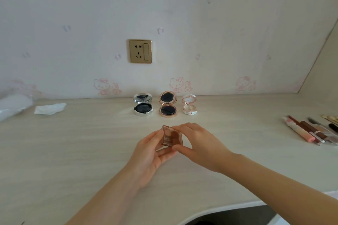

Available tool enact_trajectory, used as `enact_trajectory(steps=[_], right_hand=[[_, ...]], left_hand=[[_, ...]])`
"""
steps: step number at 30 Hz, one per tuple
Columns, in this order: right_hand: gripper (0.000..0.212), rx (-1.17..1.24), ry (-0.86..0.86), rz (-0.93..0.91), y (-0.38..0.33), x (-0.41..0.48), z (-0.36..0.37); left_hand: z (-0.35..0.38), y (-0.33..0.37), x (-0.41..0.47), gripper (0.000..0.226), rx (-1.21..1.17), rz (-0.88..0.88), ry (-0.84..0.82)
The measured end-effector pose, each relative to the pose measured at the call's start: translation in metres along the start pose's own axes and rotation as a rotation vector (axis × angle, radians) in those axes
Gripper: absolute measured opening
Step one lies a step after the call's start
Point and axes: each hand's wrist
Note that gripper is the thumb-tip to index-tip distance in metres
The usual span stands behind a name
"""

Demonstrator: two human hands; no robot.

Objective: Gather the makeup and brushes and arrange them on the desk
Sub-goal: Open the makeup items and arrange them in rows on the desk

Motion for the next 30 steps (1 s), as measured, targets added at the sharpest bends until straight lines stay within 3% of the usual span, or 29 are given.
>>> enact_trajectory(steps=[6, 22, 30], right_hand=[[0.054, -0.029, -0.008, -0.017, -0.013, 0.005, 0.003], [0.049, 0.184, 0.052, -0.021, -0.021, 0.005, -0.002], [0.048, 0.237, 0.005, 0.015, -0.022, 0.006, -0.009]], left_hand=[[-0.006, 0.001, -0.002, 0.029, -0.051, -0.016, 0.032], [-0.006, 0.001, -0.006, 0.029, -0.098, -0.025, 0.002], [-0.006, 0.002, -0.005, 0.029, -0.109, -0.005, -0.006]])
Point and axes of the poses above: each hand's wrist, its own x-axis towards the middle knuckle, its own z-axis out of the palm, y = z × x, and after that the axes turned 8 degrees about -y, right-handed
